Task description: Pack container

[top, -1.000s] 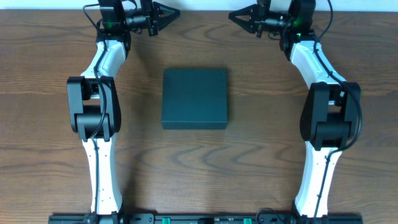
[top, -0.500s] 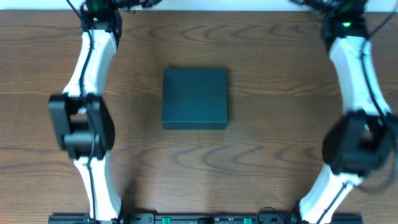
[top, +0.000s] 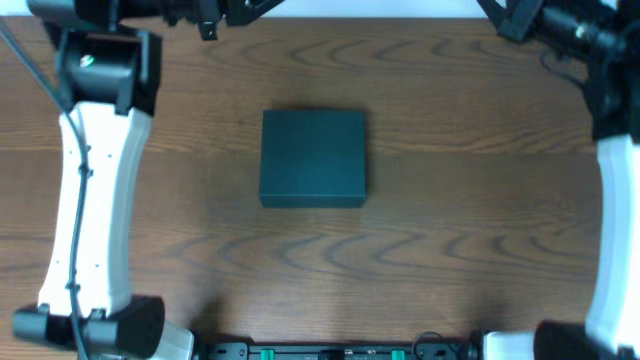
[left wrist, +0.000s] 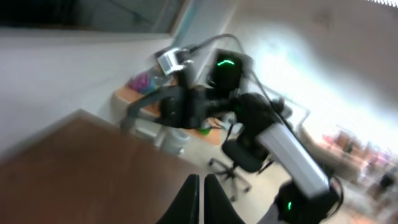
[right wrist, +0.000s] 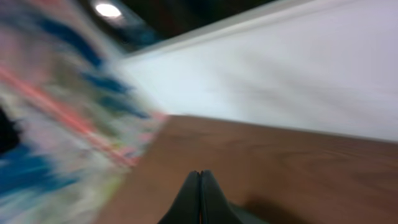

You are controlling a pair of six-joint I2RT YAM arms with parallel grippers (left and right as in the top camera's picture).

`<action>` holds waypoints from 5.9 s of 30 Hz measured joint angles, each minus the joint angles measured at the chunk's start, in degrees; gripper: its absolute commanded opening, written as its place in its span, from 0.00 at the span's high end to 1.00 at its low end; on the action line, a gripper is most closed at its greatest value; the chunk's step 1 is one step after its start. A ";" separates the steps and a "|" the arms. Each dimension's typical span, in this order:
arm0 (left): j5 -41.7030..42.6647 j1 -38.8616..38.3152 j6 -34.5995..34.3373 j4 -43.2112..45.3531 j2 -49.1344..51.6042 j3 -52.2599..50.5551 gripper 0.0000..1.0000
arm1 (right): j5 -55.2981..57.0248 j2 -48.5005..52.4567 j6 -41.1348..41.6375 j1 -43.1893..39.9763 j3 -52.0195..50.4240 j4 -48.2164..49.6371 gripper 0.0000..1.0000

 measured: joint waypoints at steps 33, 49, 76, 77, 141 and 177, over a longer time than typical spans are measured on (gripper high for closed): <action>-82.23 -12.04 50.75 -38.45 -61.55 -44.98 0.04 | 29.38 -35.50 -7.34 6.36 -35.32 -12.33 0.01; -84.06 -12.17 51.04 -84.37 -61.46 -45.22 0.05 | 29.53 -35.56 -6.95 6.36 -35.52 -35.15 0.01; -89.18 8.26 50.93 -51.08 -78.82 -71.52 0.05 | 29.55 -35.56 -6.93 6.36 -35.52 -35.30 0.01; -88.56 8.37 50.95 -48.63 -79.14 -73.96 0.05 | 29.53 -35.56 -6.93 6.36 -35.52 -35.28 0.01; -82.86 10.60 49.18 -26.14 -94.03 -106.73 0.05 | 34.10 -39.58 -15.67 6.36 -38.36 -29.79 0.01; -82.25 10.60 49.18 -25.83 -94.09 -106.79 0.05 | 29.38 -86.60 -34.16 6.36 -96.06 -12.11 0.01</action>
